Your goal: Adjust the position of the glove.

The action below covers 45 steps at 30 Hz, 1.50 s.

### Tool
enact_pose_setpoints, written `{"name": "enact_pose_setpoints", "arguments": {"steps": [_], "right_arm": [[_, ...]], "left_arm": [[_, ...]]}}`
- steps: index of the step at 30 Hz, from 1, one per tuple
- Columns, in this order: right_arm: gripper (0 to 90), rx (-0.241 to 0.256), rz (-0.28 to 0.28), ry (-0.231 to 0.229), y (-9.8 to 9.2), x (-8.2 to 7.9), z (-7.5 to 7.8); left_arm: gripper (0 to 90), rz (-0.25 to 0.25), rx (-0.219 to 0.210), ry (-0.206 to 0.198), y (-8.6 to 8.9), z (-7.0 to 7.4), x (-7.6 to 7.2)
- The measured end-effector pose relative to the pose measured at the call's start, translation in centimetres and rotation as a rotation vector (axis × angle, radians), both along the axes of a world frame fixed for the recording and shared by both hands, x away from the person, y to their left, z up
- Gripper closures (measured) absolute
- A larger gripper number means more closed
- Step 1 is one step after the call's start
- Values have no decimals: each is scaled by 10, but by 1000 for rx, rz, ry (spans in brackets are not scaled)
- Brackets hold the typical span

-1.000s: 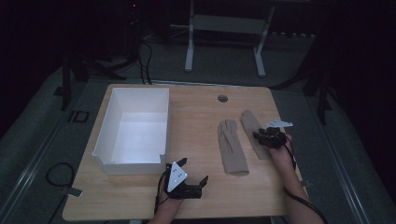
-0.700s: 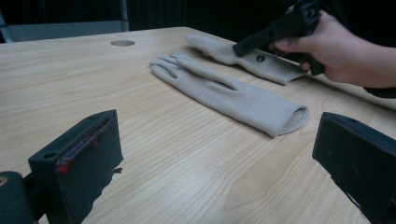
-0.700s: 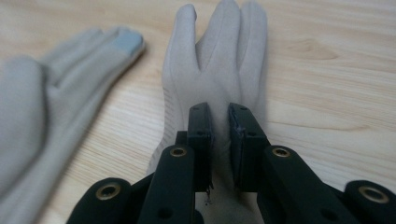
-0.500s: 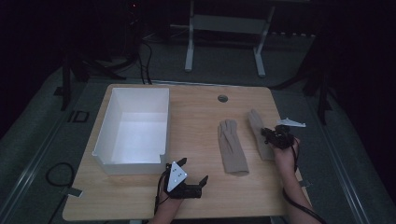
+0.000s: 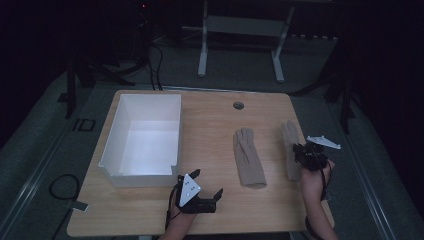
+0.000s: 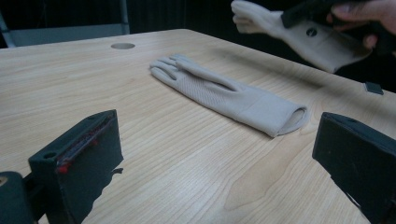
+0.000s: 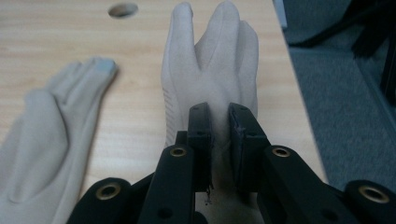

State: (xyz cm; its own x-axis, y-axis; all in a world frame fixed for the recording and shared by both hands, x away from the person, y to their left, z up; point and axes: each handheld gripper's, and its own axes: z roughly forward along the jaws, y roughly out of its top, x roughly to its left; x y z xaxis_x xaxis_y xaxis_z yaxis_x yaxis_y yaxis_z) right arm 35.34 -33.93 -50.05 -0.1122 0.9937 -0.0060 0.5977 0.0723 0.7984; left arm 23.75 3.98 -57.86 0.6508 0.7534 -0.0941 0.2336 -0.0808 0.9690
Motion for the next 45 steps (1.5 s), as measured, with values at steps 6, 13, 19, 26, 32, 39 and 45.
{"name": "enact_pose_setpoints", "arguments": {"steps": [6,13,19,26,32,39,45], "right_arm": [[795,43,1,66,2,9,-31],[752,54,37,123,3,18,-48],[551,44,71,124,7,19,-51],[536,-9,183,68,1,18,-44],[530,1,236,50,-9,19,-32],[507,-80,304,58,-11,20,-37],[515,-58,296,77,-13,20,-48]], "left_arm": [[16,-10,0,-1,0,0,0],[16,-9,-3,0,0,0,0],[16,-11,-2,-1,0,0,0],[16,-12,-4,-1,0,0,0],[16,-12,0,-4,0,0,0],[16,-11,-2,-1,0,0,0],[16,-11,0,0,0,0,0]]}}
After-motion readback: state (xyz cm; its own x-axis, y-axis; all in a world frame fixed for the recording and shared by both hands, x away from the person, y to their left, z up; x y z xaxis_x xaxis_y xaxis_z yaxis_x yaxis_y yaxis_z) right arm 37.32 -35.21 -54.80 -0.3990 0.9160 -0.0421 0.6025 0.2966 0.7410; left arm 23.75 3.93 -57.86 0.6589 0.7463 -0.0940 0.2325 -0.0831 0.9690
